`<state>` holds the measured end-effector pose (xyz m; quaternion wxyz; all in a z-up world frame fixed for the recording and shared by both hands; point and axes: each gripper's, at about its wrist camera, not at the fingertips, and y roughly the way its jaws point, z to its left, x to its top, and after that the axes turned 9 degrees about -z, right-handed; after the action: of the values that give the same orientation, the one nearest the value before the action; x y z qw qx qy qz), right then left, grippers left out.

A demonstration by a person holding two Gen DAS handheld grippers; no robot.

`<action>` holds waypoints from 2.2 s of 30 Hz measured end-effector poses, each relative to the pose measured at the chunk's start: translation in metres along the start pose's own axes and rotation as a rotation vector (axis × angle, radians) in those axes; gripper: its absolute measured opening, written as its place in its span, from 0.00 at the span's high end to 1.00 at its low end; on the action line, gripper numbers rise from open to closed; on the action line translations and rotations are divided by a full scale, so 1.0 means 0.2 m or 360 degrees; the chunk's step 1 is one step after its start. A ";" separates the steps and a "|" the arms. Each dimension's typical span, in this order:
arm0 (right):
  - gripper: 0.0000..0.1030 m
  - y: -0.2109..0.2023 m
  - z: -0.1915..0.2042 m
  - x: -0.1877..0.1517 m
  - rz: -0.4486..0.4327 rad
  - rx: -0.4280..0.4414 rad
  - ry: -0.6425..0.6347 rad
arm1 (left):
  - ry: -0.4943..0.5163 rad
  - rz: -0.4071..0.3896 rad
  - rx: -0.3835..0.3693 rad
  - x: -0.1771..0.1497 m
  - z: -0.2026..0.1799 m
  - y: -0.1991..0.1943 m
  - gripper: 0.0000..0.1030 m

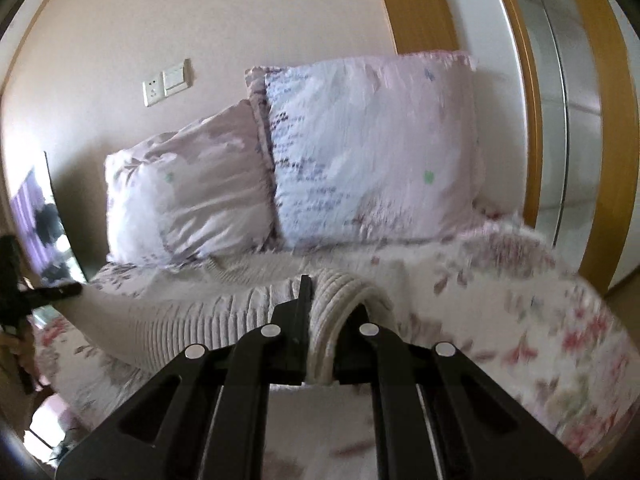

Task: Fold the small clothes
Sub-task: 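Grasp the sweater edge with the left gripper while the right gripper holds its edge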

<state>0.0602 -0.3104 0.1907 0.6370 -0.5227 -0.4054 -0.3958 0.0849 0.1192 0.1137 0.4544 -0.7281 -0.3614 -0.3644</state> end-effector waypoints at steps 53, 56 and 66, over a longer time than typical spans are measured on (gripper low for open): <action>0.59 0.84 -0.52 -0.26 0.0601 -0.0144 0.0487 | -0.0321 0.0292 0.0131 0.00 0.35 0.68 0.52; 0.61 0.84 -0.52 -0.30 0.0636 -0.0128 0.0478 | -0.0302 0.0320 0.0128 -0.02 0.34 0.67 0.58; 0.88 0.85 -0.45 -0.37 0.0690 -0.0116 0.0304 | -0.0261 0.0421 0.0123 -0.11 0.33 0.72 0.85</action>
<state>0.2006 -0.3703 0.0519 0.7232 -0.5804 -0.2072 -0.3119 0.2107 0.1286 0.0172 0.4949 -0.7787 -0.3121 -0.2266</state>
